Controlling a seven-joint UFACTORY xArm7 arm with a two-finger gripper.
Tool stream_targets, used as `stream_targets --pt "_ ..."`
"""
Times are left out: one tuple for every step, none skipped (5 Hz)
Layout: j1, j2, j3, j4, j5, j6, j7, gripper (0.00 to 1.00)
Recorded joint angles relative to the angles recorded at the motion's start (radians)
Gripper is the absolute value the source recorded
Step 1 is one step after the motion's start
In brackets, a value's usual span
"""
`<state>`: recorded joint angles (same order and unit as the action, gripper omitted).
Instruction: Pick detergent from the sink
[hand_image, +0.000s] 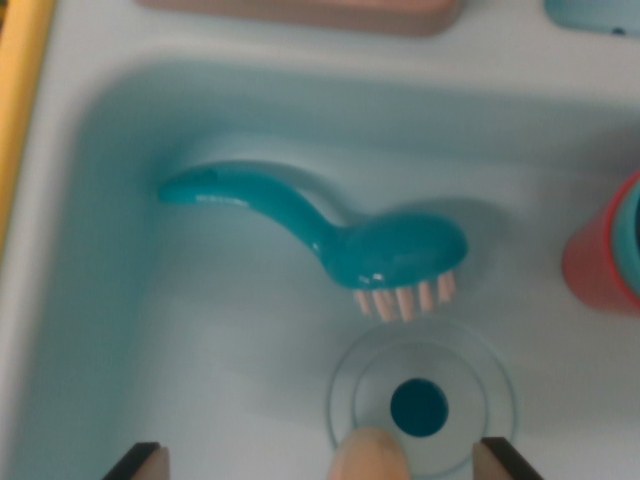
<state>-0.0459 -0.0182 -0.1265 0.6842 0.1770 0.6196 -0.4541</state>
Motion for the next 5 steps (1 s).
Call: stream_targets --pt "0.0000 0.000 0.000 0.000 0.0000 0.000 0.000 0.00" --pt "-0.0001 -0.001 -0.002 -0.017 0.0030 -0.017 -0.009 0.00" --pt "-0.0001 -0.001 -0.002 -0.017 0.0030 -0.017 -0.009 0.00" --pt "-0.0002 -0.002 -0.003 -0.028 0.0051 -0.028 -0.015 0.00" --pt "-0.0002 -0.002 -0.003 -0.028 0.0051 -0.028 -0.015 0.00"
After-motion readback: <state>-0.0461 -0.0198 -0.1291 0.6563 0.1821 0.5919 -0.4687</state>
